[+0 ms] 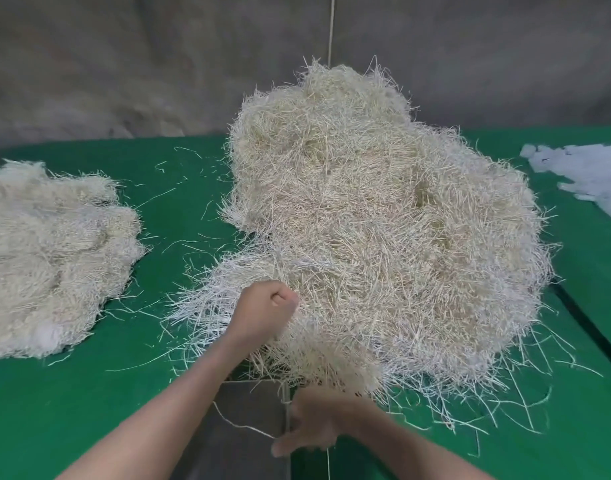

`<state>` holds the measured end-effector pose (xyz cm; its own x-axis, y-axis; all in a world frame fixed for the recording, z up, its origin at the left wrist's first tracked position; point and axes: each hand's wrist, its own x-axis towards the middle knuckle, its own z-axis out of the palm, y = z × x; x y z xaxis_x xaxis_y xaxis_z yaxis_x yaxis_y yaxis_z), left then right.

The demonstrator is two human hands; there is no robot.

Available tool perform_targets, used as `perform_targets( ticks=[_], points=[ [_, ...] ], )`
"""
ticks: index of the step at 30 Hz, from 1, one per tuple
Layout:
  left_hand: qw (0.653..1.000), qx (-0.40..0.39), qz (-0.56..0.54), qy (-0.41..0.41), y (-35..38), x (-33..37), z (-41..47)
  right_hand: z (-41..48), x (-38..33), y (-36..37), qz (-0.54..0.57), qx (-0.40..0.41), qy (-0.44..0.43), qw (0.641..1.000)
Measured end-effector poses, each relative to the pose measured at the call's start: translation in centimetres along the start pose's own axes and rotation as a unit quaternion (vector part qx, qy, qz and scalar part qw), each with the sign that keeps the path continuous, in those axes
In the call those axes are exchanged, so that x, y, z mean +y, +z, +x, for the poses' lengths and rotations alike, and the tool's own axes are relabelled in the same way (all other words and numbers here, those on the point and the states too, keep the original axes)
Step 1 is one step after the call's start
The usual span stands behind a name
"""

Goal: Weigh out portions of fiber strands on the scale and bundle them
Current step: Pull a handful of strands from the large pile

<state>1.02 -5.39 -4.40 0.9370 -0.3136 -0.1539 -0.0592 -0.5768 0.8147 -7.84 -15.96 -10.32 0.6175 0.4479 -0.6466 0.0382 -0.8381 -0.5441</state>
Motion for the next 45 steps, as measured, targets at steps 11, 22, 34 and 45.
perform_targets(
  ticks=[11,22,34,45],
  points=[
    [0.999,0.038,0.016,0.025,0.2,0.3,0.6,0.9,0.2,-0.6,0.150,0.024,-0.024,0.988],
    [0.958,0.280,0.000,0.070,0.1,1.0,0.7,-1.6,2.3,-11.6,-0.070,0.605,0.078,0.789],
    [0.975,0.062,-0.185,0.105,-0.6,5.6,4.1,-5.1,0.7,-22.1,0.224,0.573,-0.088,0.783],
    [0.946,0.081,-0.306,-0.066,-1.7,8.6,8.9,-7.9,5.0,-22.5,0.046,0.302,0.033,0.952]
  ],
)
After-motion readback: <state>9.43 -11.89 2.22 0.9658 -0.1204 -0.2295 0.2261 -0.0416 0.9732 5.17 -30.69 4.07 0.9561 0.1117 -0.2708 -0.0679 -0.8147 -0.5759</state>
